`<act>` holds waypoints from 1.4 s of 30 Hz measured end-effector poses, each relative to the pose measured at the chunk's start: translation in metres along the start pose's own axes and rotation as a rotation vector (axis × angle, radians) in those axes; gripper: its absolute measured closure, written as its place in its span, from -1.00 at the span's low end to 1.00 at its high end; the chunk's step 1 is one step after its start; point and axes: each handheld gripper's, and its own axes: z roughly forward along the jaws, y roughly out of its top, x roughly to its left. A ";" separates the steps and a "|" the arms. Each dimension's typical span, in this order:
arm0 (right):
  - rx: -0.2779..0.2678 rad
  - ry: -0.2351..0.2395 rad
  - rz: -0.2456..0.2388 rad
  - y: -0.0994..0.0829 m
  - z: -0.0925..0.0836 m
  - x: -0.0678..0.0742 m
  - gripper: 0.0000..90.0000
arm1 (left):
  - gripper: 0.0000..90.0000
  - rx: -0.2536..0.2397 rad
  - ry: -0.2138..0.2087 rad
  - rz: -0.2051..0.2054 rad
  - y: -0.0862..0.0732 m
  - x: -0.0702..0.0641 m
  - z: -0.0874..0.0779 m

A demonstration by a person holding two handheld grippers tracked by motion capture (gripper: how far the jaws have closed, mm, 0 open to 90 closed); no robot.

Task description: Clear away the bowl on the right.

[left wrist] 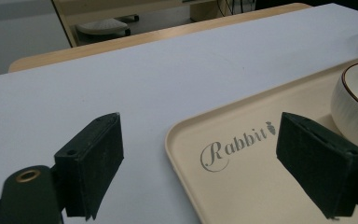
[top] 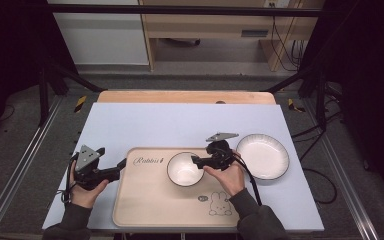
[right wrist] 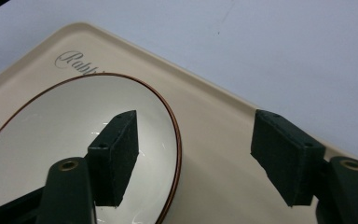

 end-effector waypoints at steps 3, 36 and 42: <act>-0.025 0.005 -0.012 0.001 -0.004 0.001 -0.42 | -0.68 0.000 0.001 -0.001 0.000 0.000 0.000; -0.314 -0.122 -0.063 -0.019 -0.066 -0.013 -0.77 | -0.69 -0.007 0.003 -0.010 -0.001 0.002 -0.002; -0.342 -0.128 -0.055 -0.029 -0.074 -0.022 -0.78 | -0.69 -0.014 0.004 -0.015 -0.001 0.002 -0.003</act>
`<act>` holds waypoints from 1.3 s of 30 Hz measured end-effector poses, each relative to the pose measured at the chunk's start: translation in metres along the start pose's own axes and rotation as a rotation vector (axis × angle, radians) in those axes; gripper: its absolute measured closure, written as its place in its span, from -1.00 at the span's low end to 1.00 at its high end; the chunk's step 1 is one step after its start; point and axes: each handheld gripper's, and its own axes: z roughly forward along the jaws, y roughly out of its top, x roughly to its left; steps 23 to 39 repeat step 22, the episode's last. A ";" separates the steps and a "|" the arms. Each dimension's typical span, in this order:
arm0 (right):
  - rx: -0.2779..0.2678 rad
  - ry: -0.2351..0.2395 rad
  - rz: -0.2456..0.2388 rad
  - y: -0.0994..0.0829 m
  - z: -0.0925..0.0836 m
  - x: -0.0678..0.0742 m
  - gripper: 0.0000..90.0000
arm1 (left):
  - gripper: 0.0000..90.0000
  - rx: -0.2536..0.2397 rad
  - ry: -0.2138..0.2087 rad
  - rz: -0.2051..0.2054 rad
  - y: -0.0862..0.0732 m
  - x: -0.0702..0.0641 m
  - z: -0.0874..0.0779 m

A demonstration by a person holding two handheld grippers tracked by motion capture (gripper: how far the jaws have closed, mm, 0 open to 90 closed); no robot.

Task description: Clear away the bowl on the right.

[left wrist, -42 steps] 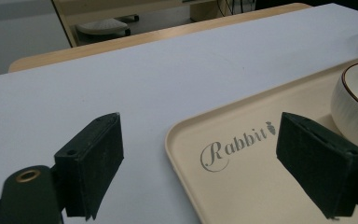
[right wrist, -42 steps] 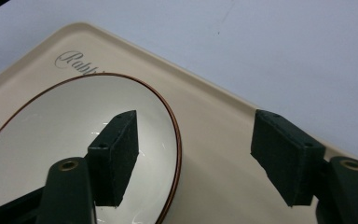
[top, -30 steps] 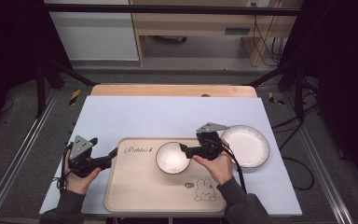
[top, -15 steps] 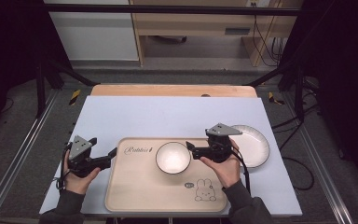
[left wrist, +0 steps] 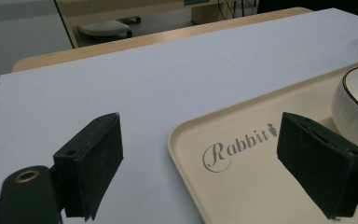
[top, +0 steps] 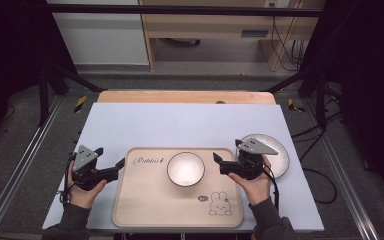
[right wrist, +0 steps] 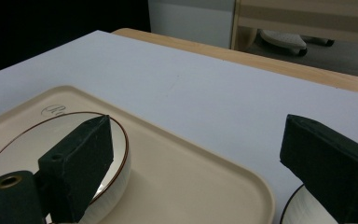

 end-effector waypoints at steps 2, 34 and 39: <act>-0.014 -0.003 0.009 -0.001 -0.002 -0.002 -0.80 | -0.69 -0.001 0.001 -0.002 0.000 0.000 0.000; -0.050 -0.090 0.016 -0.021 -0.021 -0.021 -0.95 | -0.70 -0.009 -0.005 -0.018 -0.002 0.002 -0.001; -0.050 -0.090 0.016 -0.021 -0.021 -0.021 -0.95 | -0.70 -0.009 -0.005 -0.018 -0.002 0.002 -0.001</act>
